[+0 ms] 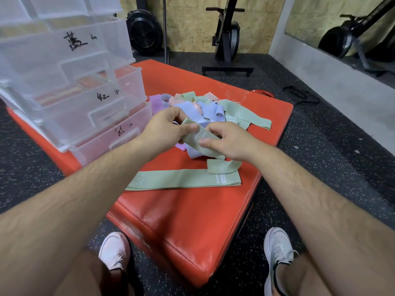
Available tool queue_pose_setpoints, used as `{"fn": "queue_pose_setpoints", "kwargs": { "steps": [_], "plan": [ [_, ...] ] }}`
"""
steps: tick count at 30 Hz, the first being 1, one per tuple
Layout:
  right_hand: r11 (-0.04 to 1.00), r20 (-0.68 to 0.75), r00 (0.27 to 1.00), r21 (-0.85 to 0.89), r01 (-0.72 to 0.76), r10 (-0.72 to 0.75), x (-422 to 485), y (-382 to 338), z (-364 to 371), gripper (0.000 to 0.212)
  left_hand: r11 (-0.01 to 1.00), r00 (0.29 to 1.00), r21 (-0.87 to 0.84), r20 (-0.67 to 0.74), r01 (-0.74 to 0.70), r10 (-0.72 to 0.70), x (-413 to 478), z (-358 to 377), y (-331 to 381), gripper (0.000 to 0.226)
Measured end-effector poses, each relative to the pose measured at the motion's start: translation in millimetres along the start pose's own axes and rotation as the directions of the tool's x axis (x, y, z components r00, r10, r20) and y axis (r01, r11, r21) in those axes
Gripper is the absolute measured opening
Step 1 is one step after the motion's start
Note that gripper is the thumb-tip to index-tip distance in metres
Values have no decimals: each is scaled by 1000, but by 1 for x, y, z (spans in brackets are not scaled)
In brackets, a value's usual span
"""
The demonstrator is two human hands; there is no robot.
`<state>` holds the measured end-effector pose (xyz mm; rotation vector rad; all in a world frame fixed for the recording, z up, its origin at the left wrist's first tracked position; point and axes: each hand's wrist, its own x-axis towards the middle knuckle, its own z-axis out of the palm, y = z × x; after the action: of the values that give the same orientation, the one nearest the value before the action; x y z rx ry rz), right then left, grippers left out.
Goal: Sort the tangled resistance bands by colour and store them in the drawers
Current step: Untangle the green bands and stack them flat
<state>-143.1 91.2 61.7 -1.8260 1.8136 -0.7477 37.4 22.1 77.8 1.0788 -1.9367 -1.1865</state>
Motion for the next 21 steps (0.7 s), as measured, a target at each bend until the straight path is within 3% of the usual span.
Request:
{"fn": "queue_pose_setpoints", "kwargs": {
  "steps": [9,17,21],
  "plan": [
    [912,87,985,-399,-100,146,-7,27,-4,26,985,991,-153,-92,85,-100,0,-28,-21,19],
    [882,3,985,-446,-151,170,-14,47,-17,9,964,966,-231,-190,130,-176,-7,-47,-50,23],
    [902,-40,975,-373,-216,217,-20,57,-32,4,958,953,-233,-213,164,-215,-13,-62,-61,22]
  ]
}}
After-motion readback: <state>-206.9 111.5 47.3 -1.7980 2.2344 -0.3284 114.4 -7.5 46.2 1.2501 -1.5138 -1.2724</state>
